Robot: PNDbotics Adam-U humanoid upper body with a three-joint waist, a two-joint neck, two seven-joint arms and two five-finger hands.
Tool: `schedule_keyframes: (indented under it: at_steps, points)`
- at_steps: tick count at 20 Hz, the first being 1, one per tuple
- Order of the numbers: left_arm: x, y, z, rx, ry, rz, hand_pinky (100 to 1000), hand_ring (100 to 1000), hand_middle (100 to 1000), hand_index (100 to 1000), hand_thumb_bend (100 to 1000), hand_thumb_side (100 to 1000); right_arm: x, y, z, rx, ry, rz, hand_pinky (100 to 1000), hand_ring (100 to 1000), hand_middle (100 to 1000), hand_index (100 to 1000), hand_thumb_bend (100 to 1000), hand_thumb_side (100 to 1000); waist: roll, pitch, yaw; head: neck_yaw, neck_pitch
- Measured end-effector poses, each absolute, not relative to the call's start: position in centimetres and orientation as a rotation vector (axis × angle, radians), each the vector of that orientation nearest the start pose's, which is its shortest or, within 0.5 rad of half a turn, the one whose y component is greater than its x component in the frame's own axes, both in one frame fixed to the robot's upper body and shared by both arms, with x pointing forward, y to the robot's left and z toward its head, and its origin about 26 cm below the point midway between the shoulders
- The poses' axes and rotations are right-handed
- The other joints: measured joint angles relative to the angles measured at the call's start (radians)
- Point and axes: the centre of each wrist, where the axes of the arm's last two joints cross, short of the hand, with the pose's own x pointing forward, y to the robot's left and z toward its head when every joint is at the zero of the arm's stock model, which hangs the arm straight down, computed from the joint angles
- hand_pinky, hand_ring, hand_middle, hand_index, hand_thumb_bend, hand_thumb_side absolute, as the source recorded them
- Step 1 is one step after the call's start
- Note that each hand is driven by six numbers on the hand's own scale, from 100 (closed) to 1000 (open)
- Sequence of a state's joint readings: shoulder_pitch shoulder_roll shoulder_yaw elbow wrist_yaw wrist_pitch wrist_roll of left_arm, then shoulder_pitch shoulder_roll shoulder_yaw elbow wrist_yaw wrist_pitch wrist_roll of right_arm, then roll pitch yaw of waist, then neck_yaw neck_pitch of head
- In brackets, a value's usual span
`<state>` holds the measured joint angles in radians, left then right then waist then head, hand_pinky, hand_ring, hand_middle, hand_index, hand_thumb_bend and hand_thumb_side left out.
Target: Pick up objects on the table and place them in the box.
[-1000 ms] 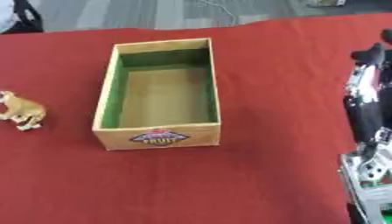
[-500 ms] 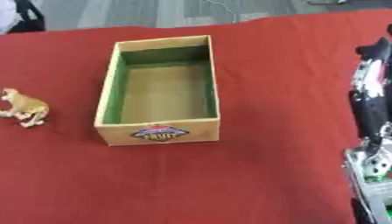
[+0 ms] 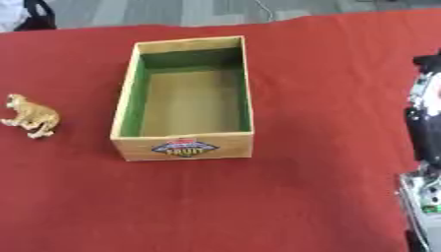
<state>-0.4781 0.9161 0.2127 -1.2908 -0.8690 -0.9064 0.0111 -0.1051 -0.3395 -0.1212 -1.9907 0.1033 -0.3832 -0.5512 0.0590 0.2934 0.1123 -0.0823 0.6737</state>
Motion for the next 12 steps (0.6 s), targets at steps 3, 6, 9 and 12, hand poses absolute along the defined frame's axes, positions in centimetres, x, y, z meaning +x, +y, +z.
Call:
schedule_keyframes:
  at_steps: [3,6,9,12]
  points:
    - [35.5,48.8,26.7,-1.562,2.157,2.141,860,907,848,994,100,295,27.6,-30.9,15.6,-0.605,-2.543,-0.236,878,567,407,750,100,437,0.000,0.007,-0.005,0.007,-0.011]
    - [36.6,48.2,27.3,-1.569,2.085,2.185,858,907,849,1000,100,299,27.6,-30.7,15.6,-0.600,-2.542,-0.219,880,567,405,750,100,439,0.000,0.015,-0.009,0.013,-0.025]
    - [37.6,47.7,27.3,-1.571,2.018,2.236,863,913,854,1000,100,324,27.7,-30.4,15.5,-0.590,-2.539,-0.213,883,567,403,751,100,440,0.001,0.019,-0.014,0.019,-0.035]
    - [38.8,47.2,26.6,-1.567,1.974,2.296,871,918,843,1000,100,374,27.8,-30.2,15.6,-0.584,-2.539,-0.204,884,566,403,751,100,440,0.001,0.021,-0.017,0.023,-0.042]
